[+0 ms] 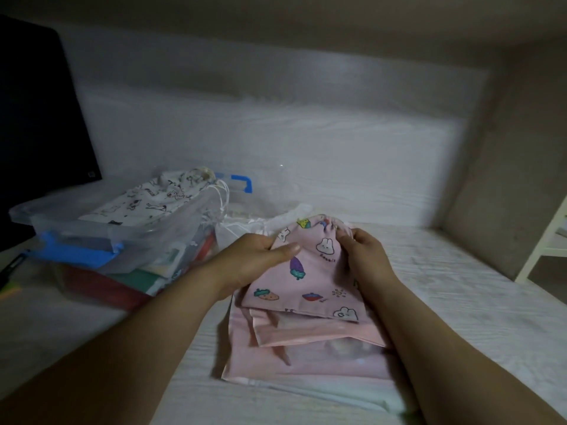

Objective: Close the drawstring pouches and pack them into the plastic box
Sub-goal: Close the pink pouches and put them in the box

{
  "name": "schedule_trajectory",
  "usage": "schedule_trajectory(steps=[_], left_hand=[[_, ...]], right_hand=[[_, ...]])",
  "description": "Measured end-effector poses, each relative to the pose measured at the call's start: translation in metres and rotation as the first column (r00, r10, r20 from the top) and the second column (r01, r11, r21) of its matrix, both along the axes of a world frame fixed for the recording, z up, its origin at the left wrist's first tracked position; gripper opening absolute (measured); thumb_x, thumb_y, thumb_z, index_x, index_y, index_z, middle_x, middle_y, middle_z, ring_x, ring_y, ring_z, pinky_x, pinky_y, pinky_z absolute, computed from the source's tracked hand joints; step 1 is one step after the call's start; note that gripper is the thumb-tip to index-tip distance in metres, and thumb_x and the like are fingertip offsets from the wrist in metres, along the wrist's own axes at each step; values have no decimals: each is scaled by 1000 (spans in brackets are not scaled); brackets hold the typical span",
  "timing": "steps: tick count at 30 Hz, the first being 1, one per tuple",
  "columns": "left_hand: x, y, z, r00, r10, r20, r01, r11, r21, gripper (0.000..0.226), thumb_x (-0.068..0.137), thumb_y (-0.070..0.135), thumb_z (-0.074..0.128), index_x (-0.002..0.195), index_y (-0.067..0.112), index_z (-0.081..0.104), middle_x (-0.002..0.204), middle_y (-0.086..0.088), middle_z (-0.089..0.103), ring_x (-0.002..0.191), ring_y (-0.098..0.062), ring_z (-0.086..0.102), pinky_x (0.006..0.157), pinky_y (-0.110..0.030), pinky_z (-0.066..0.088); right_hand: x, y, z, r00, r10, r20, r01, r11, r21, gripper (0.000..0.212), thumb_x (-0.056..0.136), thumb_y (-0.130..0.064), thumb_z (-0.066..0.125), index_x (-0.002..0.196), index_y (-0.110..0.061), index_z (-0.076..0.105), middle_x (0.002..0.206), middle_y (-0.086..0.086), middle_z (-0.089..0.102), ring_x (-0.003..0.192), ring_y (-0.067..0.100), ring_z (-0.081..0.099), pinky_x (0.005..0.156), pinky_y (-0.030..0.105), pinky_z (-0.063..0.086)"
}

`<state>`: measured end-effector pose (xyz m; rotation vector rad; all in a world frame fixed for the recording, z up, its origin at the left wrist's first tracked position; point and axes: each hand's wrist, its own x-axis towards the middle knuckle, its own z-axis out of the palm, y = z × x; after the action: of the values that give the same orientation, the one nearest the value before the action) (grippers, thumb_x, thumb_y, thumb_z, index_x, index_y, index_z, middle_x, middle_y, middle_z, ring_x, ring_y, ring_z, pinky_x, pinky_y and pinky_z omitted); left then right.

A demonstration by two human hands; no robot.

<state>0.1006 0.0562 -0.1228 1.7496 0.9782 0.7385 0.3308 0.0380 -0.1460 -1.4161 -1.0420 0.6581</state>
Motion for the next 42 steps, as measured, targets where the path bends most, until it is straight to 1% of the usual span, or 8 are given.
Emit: schedule_trajectory(steps=[4, 11, 15, 20, 26, 31, 37, 42], left_hand=[[-3, -11, 3, 997, -66, -40, 65, 998, -14, 28, 91, 33, 77, 115, 20, 77, 106, 1, 80, 100, -20, 77, 97, -42, 59], [1, -49, 24, 936, 345, -68, -297, 880, 370, 19, 104, 29, 51, 86, 22, 51, 88, 3, 67, 73, -19, 73, 76, -42, 60], [-20, -51, 73, 905, 426, -10, -358, 772, 526, 26, 103, 34, 50, 80, 24, 42, 75, -3, 59, 74, -33, 68, 70, -43, 58], [-82, -44, 135, 867, 483, 124, -463, 687, 561, 1, 103, 27, 54, 104, 28, 54, 87, 0, 68, 61, -22, 71, 69, -42, 62], [-182, -6, 153, 762, 647, -25, -550, 667, 502, 11, 104, 22, 56, 115, 25, 58, 112, -4, 69, 79, -22, 74, 71, -40, 65], [-204, 11, 130, 601, 618, -507, -273, 755, 596, 58, 99, 40, 61, 151, 21, 44, 147, -8, 51, 127, -29, 55, 105, -42, 49], [-177, 20, 115, 661, 230, -714, 52, 936, 349, 59, 103, 59, 47, 152, 27, 44, 150, -2, 53, 128, -22, 54, 106, -35, 41], [-183, 29, 121, 442, 140, -886, 99, 974, 203, 53, 105, 57, 43, 143, 23, 55, 141, -4, 59, 116, -24, 56, 108, -39, 40]], right_hand=[[3, 1, 0, 1000, -20, 14, 20, 1000, -2, 23, 99, -32, 62, 87, -15, 71, 78, 2, 78, 78, 24, 73, 71, 35, 54], [-4, -9, 28, 958, 148, -247, -187, 972, -141, 25, 99, -21, 57, 106, -1, 70, 90, 21, 70, 73, 33, 63, 65, 36, 48], [-15, -4, 84, 973, 191, -127, -209, 967, -148, 27, 98, -12, 54, 110, 4, 72, 98, 19, 73, 83, 29, 65, 78, 38, 53], [-72, 19, 153, 983, 182, 10, -182, 980, 73, 21, 99, -6, 57, 119, -2, 62, 87, 27, 67, 56, 27, 60, 50, 28, 50], [-184, 62, 177, 942, 233, 242, -257, 964, 74, 12, 98, -4, 58, 89, -13, 58, 63, 14, 69, 54, 27, 69, 60, 44, 61], [-223, 95, 158, 580, 172, 796, -106, 985, -136, 31, 93, -33, 61, 116, -15, 70, 113, 14, 71, 103, 34, 67, 91, 37, 56], [-263, 90, 149, 31, 500, 865, -182, 854, -487, 46, 105, -43, 48, 141, -16, 57, 139, 10, 62, 124, 31, 58, 105, 38, 45], [-282, 93, 140, -42, 645, 763, -93, 758, -646, 43, 110, -29, 40, 147, -9, 49, 139, 18, 60, 118, 32, 60, 99, 37, 44]])
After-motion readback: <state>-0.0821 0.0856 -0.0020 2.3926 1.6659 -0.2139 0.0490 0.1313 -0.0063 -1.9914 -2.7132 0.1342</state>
